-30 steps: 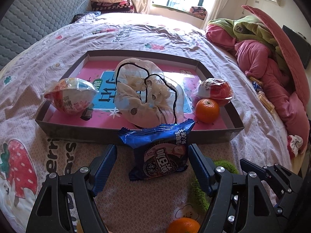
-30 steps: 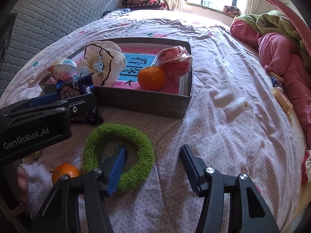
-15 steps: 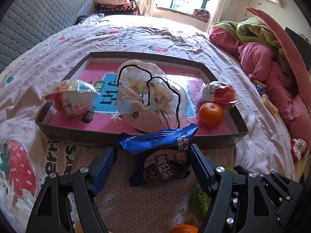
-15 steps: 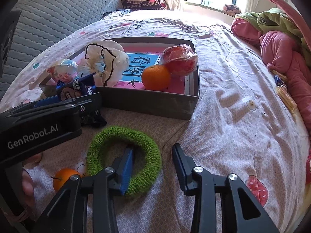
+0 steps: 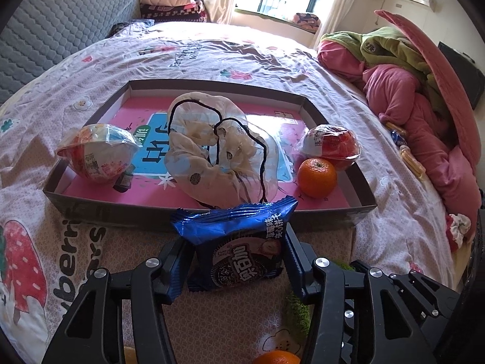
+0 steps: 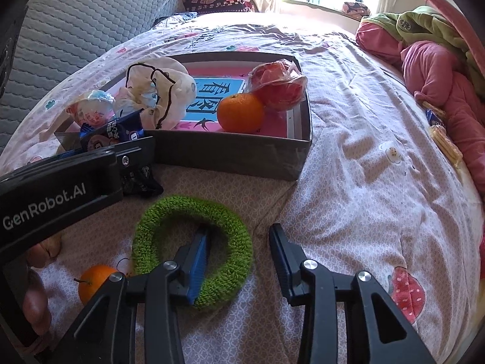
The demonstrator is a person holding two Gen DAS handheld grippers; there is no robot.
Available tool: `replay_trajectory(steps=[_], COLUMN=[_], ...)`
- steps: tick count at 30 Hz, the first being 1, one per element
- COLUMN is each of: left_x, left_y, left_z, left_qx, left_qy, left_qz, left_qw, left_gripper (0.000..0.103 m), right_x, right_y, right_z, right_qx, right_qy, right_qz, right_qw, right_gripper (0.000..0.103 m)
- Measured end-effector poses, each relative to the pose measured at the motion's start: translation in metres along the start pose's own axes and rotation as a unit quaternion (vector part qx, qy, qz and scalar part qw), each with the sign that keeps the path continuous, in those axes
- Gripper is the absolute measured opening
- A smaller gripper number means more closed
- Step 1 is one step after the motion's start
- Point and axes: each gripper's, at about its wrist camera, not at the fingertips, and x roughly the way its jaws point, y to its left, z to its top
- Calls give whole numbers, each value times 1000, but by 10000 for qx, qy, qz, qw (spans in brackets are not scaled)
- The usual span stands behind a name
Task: Organize objects
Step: 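Close left tool on blue snack packet while right tool grasps green ring, then lift packet with left tool toward tray while right tool lifts green ring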
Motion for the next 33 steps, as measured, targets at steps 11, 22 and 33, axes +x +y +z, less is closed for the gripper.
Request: replay_trajectory(steps=[11,22,33], left_x=[-6,-14,-37], left_y=[3,6,10], left_z=[1,3,6], left_qx=[-64,-55,-45], left_qy=[-99,-217,-588], left_qz=[-30,-71,-171], left_qw=[9999,9997,9981], left_gripper=[54,54,54], right_x=[-6,-12,-26], right_y=[-4,-2,-5], right_z=[2,4,10], right_qx=[119,34,111], right_qy=[-183,-319,-709], right_qz=[103,192,101], right_qw=[9997,9993,9974], right_gripper=[20,13,13])
